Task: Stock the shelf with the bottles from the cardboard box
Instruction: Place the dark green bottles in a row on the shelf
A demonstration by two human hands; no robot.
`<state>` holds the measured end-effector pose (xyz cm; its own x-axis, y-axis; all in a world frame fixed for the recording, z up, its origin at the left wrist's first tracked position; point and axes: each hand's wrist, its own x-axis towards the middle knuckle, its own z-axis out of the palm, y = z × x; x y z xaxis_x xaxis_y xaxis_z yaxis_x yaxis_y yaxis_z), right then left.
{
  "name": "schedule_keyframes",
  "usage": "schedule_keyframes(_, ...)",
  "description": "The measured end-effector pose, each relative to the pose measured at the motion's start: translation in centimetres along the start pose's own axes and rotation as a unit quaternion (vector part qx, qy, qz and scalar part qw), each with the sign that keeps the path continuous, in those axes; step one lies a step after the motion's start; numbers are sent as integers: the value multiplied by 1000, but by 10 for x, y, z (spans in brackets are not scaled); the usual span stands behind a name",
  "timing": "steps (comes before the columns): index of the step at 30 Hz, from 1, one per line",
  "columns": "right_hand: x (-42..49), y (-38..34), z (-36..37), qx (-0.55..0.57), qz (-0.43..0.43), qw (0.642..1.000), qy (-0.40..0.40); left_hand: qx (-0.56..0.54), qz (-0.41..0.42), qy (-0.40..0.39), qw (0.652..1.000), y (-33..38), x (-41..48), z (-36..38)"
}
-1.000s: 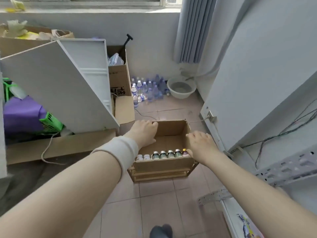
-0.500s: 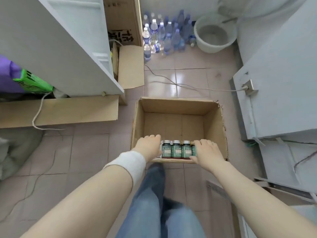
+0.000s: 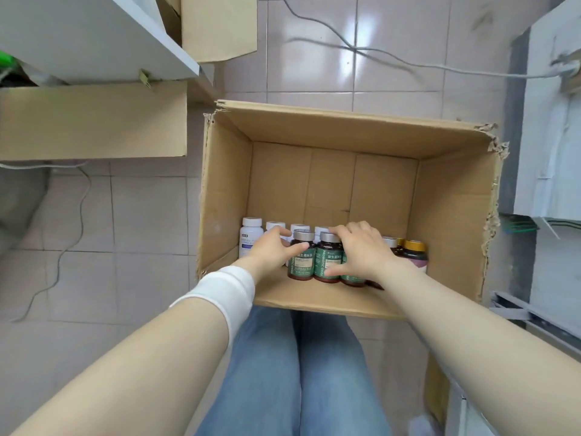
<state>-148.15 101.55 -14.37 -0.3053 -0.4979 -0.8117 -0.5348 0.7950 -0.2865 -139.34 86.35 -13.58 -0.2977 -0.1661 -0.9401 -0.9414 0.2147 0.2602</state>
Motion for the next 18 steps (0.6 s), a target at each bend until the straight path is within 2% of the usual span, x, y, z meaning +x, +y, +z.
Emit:
schedule_keyframes(6,14,7,2,55,-5,998,-29,-33,-10,5,999,-2,21,12)
schedule_keyframes(10,11,9,0,136,16,990,-23,-63,-10,-9,998,-3,23,11)
schedule_keyframes(14,-5,9,-6,284,19,958,21,-120,-5,5,993,5,10,-3)
schedule_keyframes(18,-37,10,-28,384,22,920,76,-150,49,17,987,24,-28,-32)
